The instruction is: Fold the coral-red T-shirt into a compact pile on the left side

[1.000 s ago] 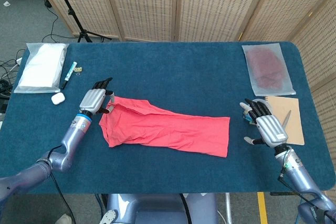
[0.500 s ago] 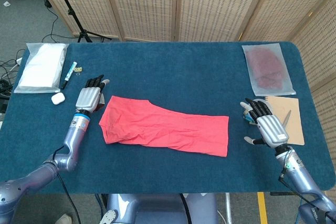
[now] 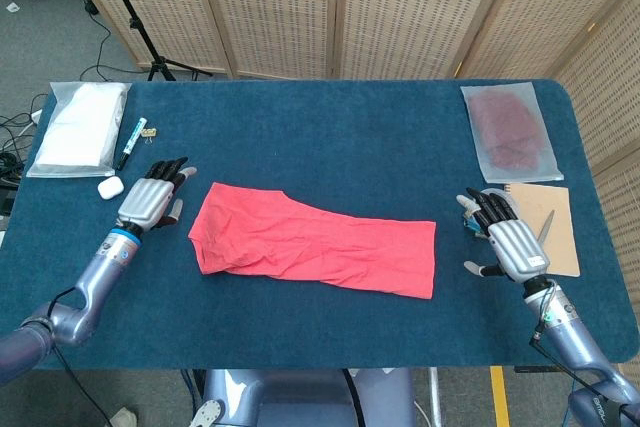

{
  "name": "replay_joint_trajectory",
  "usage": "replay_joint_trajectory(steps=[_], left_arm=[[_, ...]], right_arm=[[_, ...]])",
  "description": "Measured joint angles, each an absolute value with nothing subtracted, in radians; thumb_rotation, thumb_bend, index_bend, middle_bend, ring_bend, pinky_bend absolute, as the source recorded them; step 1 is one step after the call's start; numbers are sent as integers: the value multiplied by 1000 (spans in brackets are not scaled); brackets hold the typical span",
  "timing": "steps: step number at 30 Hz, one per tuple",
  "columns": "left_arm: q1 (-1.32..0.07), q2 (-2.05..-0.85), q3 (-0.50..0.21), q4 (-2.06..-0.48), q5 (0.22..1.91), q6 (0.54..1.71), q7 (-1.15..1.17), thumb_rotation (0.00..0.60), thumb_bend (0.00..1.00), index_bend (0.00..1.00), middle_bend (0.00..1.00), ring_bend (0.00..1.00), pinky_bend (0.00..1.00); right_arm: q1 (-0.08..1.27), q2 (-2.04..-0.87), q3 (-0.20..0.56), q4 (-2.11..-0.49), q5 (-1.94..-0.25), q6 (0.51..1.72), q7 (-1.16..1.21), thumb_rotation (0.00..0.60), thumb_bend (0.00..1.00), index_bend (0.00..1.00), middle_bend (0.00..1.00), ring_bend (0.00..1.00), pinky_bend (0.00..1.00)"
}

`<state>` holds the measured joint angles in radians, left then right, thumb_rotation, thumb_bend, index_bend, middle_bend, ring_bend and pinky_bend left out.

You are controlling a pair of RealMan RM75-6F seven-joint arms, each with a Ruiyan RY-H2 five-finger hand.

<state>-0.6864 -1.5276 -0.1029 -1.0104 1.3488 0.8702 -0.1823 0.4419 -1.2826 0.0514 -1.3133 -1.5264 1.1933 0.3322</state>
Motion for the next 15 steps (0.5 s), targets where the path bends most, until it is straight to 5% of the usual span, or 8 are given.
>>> replay_joint_trajectory(steps=[4, 15], left_arm=[[-654, -1475, -62, -1057, 1386, 902, -161, 600, 32, 0, 0, 0, 0], [-663, -1522, -41, -1001, 1437, 902, -207, 600, 73, 0, 0, 0, 0]], right_arm=[[440, -1283, 51, -1320, -1527, 1194, 328, 600, 53, 0, 0, 0, 0], [436, -1286, 54, -1324, -1524, 1195, 316, 600, 87, 0, 0, 0, 0]])
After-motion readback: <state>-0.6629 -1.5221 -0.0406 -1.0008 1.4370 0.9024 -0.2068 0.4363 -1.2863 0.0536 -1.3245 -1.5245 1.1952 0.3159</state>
